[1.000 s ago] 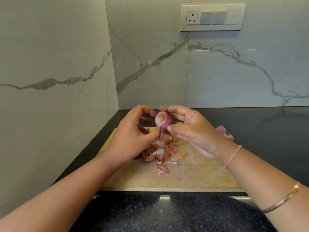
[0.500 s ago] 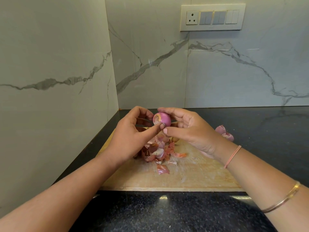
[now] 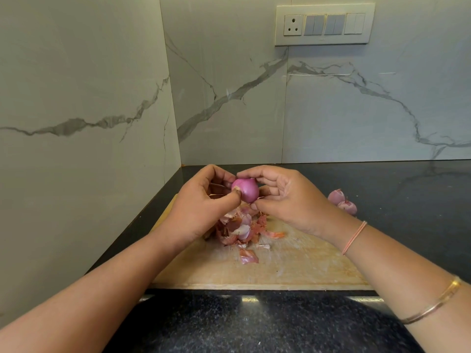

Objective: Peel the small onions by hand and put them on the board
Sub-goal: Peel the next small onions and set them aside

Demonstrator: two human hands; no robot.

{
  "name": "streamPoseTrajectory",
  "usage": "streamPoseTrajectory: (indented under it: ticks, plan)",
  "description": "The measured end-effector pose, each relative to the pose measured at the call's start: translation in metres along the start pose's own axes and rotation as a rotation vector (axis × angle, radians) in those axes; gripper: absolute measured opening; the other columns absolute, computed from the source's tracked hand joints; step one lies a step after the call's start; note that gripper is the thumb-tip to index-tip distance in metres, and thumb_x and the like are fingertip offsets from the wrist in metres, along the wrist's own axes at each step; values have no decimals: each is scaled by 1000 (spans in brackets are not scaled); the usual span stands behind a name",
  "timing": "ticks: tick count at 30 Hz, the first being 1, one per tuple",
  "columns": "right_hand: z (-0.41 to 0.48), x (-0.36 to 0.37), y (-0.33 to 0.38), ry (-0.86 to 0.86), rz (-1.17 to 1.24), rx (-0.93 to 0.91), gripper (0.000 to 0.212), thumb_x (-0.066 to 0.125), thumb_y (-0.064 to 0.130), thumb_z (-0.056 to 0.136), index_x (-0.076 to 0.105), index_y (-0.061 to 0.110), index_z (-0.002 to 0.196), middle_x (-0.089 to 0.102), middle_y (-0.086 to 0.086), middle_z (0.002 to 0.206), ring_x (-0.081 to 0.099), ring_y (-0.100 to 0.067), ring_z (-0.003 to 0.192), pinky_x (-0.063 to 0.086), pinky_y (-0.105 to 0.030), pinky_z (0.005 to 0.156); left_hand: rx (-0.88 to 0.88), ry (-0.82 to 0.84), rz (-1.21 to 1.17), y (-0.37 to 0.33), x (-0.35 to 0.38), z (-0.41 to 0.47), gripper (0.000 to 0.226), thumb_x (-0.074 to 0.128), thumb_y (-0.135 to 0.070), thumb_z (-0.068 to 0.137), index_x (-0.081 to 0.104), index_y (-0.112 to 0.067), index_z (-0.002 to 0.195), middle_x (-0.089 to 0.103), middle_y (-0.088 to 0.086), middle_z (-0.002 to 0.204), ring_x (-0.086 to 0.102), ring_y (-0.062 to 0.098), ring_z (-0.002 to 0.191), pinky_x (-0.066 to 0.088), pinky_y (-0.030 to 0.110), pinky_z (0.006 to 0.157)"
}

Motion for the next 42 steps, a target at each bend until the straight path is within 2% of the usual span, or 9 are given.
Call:
streamPoseTrajectory:
  ticks: [5,10,17,20,24,27,30,36,42]
  plan:
    - [0,2,1,-9,-38,-31,57,64,-16,77,61,32,108,67,4,115,66,-8,103,53,-26,90,17,-12,59,-3,0,-1,19,67,-17,73,60,-19,91,66,-6,84,62,0,72,52,14,67]
    - [0,1,1,-27,-65,-46,60,65,-15,76,61,37,106,68,3,113,67,-7,101,54,-31,90,49,-32,97,-6,-1,-1,15,67,-16,75,61,-18,89,67,-6,82,63,5,73,53,18,68]
    - [0,-3,-2,-15,-47,3,53,64,-10,81,59,25,119,65,0,121,65,-9,103,53,-28,92,101,28,53,-5,1,1,17,64,-22,78,60,-27,94,67,-11,86,63,1,80,52,19,76]
    - [0,-10,-2,-27,42,19,43,60,-8,85,53,23,115,67,-3,115,66,-11,98,54,-29,88,200,105,25,-10,5,0,30,62,-28,73,55,-31,102,65,-14,94,64,6,90,52,21,83]
    - [-1,-12,-5,-6,143,65,35,53,-8,89,50,14,115,70,-14,106,64,-24,92,55,-34,80,429,102,235,-23,7,-4,24,63,-26,83,53,-35,103,54,-11,106,62,8,95,52,22,87]
    - [-2,-7,-4,32,158,81,34,51,-7,91,50,11,119,69,-18,106,64,-25,91,54,-37,82,497,83,285,-27,6,-4,23,61,-27,86,54,-35,107,48,-16,106,59,4,95,50,17,86]
    - [-3,-6,-3,24,157,83,31,52,-5,92,51,8,120,69,-21,104,64,-26,87,55,-39,82,542,80,317,-29,6,-5,22,59,-24,88,54,-32,109,49,-12,105,58,5,95,50,18,85]
    - [-3,-7,-2,15,118,66,30,54,-3,92,52,6,121,69,-23,99,63,-22,80,56,-33,76,534,75,327,-23,7,-4,26,59,-15,91,53,-30,111,48,-13,109,55,4,100,50,25,89]
    - [-3,-5,-4,41,96,69,30,55,-2,91,53,9,118,70,-16,94,65,-14,76,51,-24,69,487,138,330,-21,11,-4,23,54,-26,89,47,-39,106,46,-16,105,54,7,99,49,26,88]
Point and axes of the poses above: each hand's wrist, its own z-axis towards the middle knuckle, its own x-axis out of the palm, y = z × x, the point moved 8 cm from there along z, towards the middle knuckle
